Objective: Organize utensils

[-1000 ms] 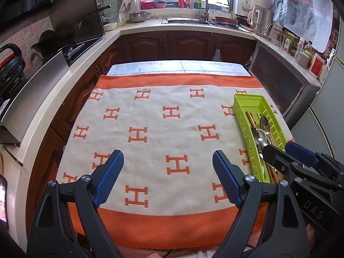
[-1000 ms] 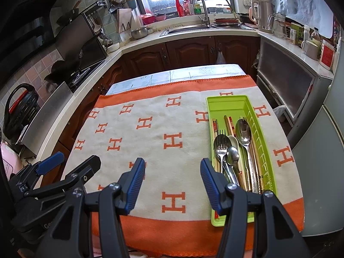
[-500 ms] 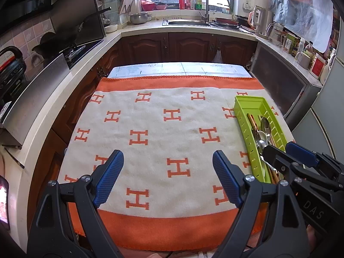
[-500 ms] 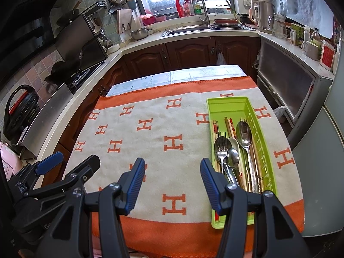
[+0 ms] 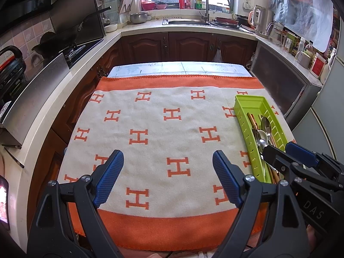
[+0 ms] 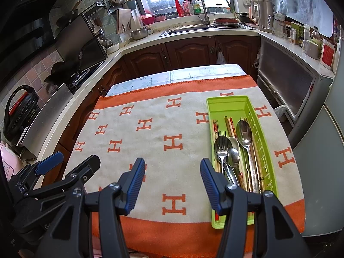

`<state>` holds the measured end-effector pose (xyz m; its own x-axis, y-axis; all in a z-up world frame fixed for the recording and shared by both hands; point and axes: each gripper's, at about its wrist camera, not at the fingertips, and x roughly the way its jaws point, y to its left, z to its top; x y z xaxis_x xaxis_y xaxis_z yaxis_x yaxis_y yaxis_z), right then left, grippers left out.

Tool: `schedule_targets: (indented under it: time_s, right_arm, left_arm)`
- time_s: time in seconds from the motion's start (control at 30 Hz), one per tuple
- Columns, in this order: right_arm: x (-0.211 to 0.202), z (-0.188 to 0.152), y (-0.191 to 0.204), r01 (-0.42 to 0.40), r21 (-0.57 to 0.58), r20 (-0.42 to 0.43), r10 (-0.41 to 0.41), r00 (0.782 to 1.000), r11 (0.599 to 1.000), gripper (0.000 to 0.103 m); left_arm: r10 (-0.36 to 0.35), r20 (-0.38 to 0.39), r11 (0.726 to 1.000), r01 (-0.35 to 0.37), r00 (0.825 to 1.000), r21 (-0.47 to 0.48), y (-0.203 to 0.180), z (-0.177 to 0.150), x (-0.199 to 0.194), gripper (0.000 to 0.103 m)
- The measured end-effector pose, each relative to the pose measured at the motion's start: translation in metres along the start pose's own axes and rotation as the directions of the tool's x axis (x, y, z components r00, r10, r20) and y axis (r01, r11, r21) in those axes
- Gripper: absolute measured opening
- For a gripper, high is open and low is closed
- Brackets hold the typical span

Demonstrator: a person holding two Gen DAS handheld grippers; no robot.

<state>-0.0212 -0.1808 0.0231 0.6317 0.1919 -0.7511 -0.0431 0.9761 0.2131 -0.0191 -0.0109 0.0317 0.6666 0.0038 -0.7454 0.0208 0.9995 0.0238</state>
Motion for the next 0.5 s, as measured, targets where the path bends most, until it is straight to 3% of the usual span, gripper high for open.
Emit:
schedule_targets:
  time_s: [0.5]
  right_arm:
    - [0.0025, 0.0, 0.0027, 0.002, 0.0, -0.005, -0.002, 1.0, 1.0, 0.054]
  left_arm:
    - [0.001, -0.002, 1.0, -0.001, 1.0, 0.002, 0.0016, 0.0003, 0.0013, 0.083]
